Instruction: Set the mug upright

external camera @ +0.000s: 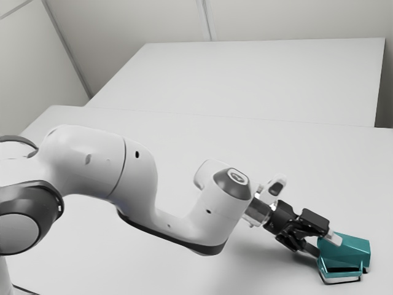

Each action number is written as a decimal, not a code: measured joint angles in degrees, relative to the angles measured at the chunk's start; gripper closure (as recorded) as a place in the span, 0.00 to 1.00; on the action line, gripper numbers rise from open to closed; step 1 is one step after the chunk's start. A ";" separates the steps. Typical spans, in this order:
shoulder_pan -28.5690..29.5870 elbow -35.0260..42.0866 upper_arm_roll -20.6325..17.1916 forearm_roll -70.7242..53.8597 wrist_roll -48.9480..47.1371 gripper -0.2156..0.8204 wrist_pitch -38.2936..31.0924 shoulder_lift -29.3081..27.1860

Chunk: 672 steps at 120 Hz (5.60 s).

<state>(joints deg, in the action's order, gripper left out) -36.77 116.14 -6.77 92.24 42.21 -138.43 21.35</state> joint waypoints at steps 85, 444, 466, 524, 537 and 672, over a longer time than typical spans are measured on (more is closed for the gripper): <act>-2.42 -3.62 -0.03 4.32 0.24 0.33 -3.89 3.14; 15.48 15.52 20.70 -101.25 -37.12 0.97 13.13 -26.64; 15.41 15.84 20.66 -101.18 -38.17 0.97 10.83 -24.81; 16.39 16.18 20.76 -101.18 -39.75 0.97 4.81 -20.02; 16.55 16.24 20.77 -101.08 -39.99 0.97 4.30 -19.62; 17.13 12.76 20.65 -100.25 -39.12 0.49 6.84 -24.79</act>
<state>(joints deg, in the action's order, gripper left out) -19.64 128.91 13.89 -8.01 3.09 -131.59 -3.45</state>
